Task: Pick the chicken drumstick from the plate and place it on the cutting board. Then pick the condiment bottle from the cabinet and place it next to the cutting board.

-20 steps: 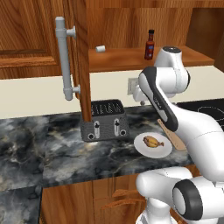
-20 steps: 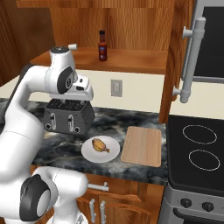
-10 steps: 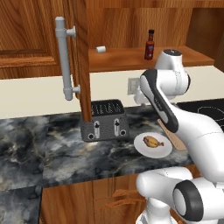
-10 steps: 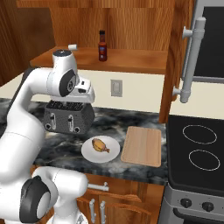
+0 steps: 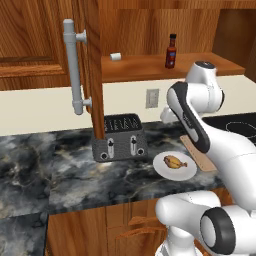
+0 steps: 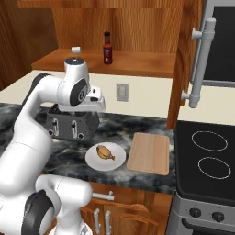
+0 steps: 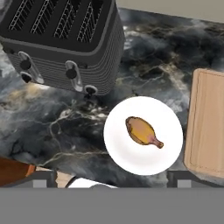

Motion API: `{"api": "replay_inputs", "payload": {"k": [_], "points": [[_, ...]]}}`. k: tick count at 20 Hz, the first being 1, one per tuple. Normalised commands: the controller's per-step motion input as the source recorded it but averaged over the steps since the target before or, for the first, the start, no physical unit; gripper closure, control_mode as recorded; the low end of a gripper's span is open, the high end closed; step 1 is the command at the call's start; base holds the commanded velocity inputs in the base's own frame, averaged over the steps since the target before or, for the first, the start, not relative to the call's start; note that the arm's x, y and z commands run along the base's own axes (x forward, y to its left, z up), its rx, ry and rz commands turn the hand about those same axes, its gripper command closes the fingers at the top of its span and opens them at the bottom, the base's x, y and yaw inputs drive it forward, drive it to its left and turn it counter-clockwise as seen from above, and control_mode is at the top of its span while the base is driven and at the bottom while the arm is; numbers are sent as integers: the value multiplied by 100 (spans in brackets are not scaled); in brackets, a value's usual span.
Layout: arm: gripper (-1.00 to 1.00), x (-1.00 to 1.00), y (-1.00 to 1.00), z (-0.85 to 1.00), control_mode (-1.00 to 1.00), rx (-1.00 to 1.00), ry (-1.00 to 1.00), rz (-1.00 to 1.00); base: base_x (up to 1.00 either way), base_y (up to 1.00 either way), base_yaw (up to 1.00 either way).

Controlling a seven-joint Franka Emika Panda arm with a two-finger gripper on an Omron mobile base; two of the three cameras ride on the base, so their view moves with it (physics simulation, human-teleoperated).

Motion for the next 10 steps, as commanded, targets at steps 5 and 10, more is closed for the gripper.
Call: {"api": "replay_inputs", "payload": {"k": [5, 10], "points": [[-100, -9, -15, -16, -100, 0, 0, 12, 0, 0, 0], [-100, -6, -8, -17, -100, -1, 0, 15, 0, 0, 0]]}}
